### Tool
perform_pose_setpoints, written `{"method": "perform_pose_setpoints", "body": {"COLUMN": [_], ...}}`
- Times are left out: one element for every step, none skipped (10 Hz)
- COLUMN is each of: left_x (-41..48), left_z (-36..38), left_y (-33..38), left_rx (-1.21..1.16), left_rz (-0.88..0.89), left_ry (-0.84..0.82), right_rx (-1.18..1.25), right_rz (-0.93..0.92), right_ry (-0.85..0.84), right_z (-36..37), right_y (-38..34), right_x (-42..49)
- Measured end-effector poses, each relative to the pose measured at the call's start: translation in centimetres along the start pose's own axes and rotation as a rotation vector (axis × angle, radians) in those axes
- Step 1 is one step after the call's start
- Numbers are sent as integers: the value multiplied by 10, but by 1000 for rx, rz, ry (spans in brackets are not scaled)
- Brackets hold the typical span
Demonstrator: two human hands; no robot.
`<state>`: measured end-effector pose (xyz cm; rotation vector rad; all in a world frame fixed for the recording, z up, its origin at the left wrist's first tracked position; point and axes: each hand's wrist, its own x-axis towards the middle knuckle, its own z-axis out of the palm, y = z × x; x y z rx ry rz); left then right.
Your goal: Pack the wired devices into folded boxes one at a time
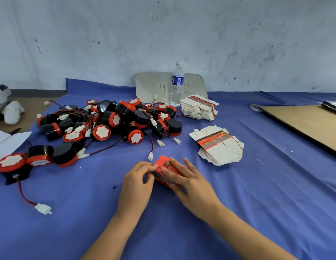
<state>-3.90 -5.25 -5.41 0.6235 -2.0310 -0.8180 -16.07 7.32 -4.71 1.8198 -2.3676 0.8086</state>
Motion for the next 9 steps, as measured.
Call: {"method": "perform_pose_setpoints", "body": {"left_x": [-4,-4,-3,-4,-3,-2,1,1,1], "left_z": [0,-1,-3,-3,-2,-3,-5,-4,-2], "left_y": [-1,0,0,0,-2,-5,-9,-12,-10], "left_rx": [20,48,49,42,34,15,-4,9,11], "left_rz": [-8,-9,-78,-100,-124,-146,-151,-146,-136], "left_ry": [-71,-166,-211,-220,-199,-193,-218,-233,-194], "right_rx": [168,153,548,1492,2074,2154,1948,1775,1781], "right_rz": [31,20,305,619,631,586,580,673,763], "right_ry": [85,303,615,749,872,1073,1523,1759,1804], "right_z": [3,-1,-19,-40,-53,-69,-90,-103,-100], "right_y": [-5,-7,-14,-18,-18,-15,-6,2,7], "right_x": [-5,-8,-18,-42,-82,-127,-163,-183,-186]}}
